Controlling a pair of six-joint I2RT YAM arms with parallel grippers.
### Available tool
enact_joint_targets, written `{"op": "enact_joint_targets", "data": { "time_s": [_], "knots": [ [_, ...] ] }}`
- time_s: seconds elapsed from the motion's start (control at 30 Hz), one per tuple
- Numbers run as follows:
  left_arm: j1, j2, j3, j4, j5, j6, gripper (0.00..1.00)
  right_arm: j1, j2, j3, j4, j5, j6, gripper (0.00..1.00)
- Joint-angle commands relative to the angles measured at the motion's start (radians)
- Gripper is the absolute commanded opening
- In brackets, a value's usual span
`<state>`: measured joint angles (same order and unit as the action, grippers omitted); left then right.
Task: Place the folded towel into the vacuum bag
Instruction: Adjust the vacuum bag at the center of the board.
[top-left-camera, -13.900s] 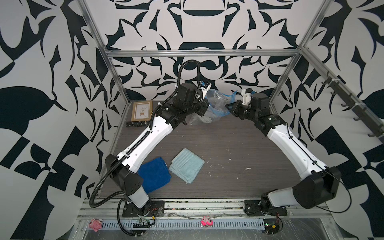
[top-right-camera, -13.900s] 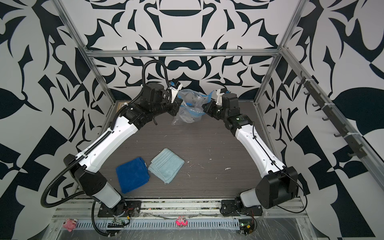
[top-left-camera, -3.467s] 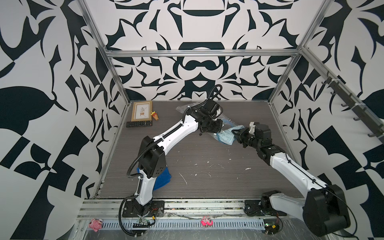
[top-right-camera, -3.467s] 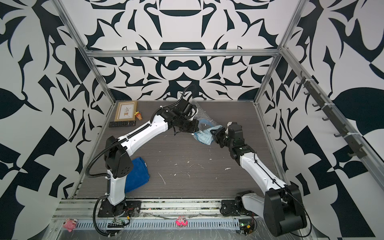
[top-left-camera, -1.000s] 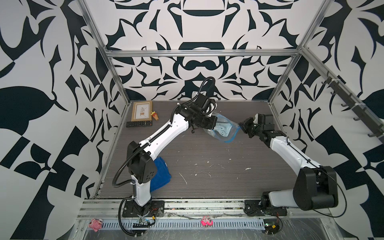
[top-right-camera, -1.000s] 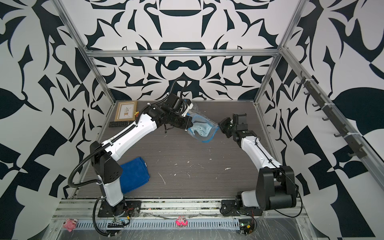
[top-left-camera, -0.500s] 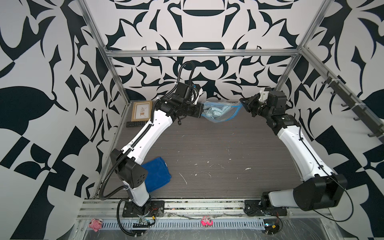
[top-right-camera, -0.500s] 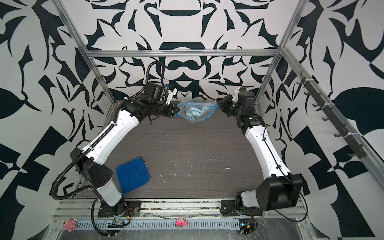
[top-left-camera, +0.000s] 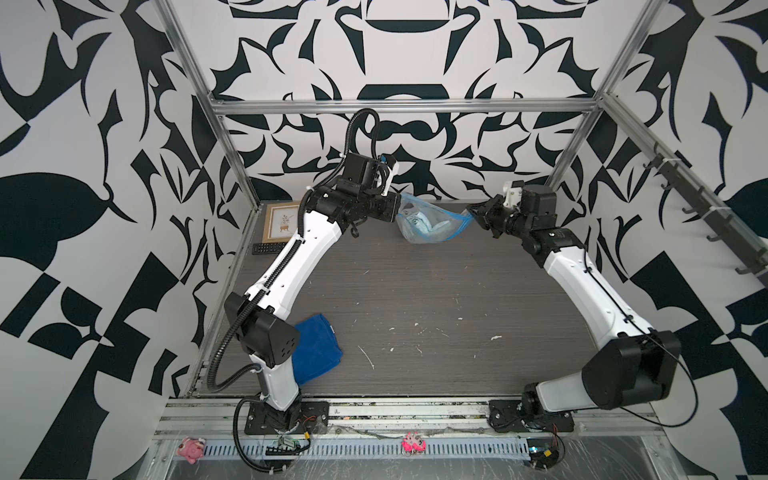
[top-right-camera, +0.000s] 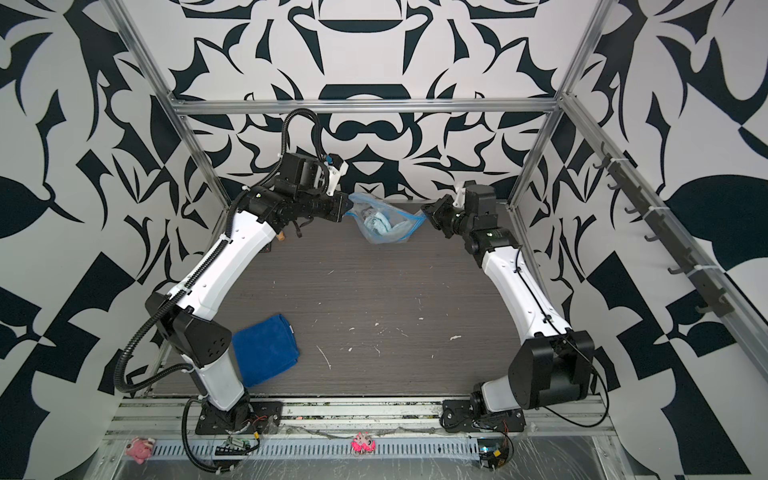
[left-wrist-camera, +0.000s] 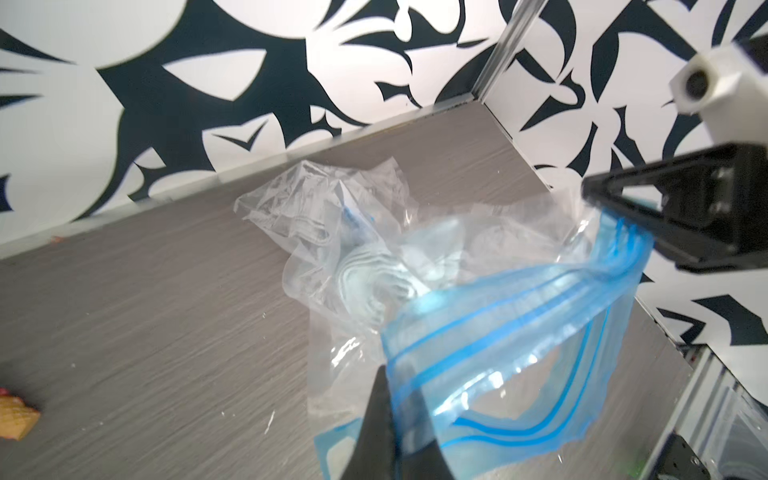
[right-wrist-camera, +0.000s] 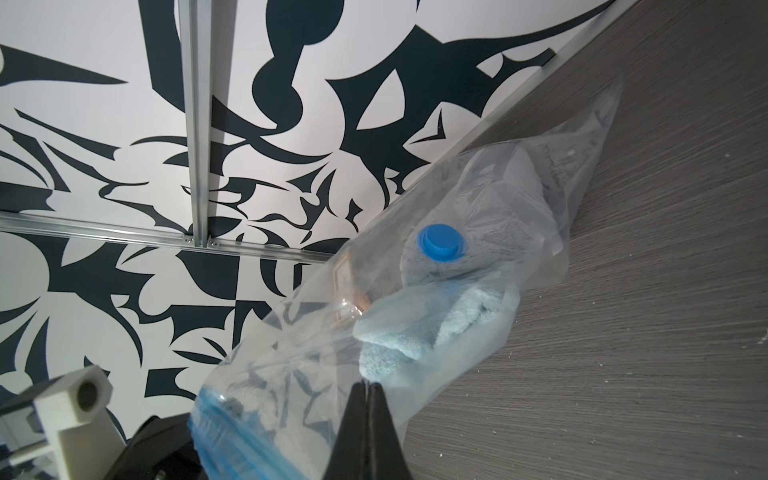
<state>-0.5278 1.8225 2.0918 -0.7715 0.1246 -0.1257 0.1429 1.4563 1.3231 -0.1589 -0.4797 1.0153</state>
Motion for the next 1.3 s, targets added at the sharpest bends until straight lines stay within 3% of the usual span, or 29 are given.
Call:
{"op": "enact_joint_targets", "data": {
  "time_s": [0.0, 0.07, 0.3, 0.47, 0.6, 0.73, 0.83, 1.1, 1.27],
  "knots": [
    [0.027, -0.005, 0.052, -0.03, -0.063, 0.033, 0.0, 0.01, -0.014, -0.039, 0.035, 0.008, -0.039, 0.0],
    [0.021, -0.049, -0.037, -0.017, -0.054, 0.029, 0.0, 0.012, -0.033, -0.096, 0.04, 0.012, -0.041, 0.0],
    [-0.033, -0.262, -0.578, 0.086, -0.081, -0.008, 0.0, 0.012, -0.161, -0.286, -0.05, 0.158, -0.116, 0.0],
    [-0.108, -0.277, -0.788, 0.091, -0.108, -0.031, 0.0, 0.011, -0.244, -0.343, -0.13, 0.311, -0.134, 0.01],
    [-0.186, -0.251, -0.84, 0.116, -0.105, -0.076, 0.0, 0.006, -0.26, -0.353, -0.167, 0.391, -0.141, 0.1],
    [-0.261, -0.2, -0.826, 0.139, -0.133, -0.133, 0.0, -0.008, -0.233, -0.364, -0.199, 0.441, -0.142, 0.34],
    [-0.276, -0.171, -0.82, 0.172, -0.103, -0.188, 0.0, -0.024, -0.224, -0.379, -0.222, 0.456, -0.137, 0.46],
    [-0.299, -0.087, -0.786, 0.191, -0.06, -0.209, 0.0, -0.028, -0.372, -0.424, -0.141, 0.302, -0.215, 0.54],
    [-0.322, -0.033, -0.707, 0.215, -0.041, -0.214, 0.0, -0.027, -0.465, -0.465, -0.052, 0.084, -0.282, 0.54]
  ]
}}
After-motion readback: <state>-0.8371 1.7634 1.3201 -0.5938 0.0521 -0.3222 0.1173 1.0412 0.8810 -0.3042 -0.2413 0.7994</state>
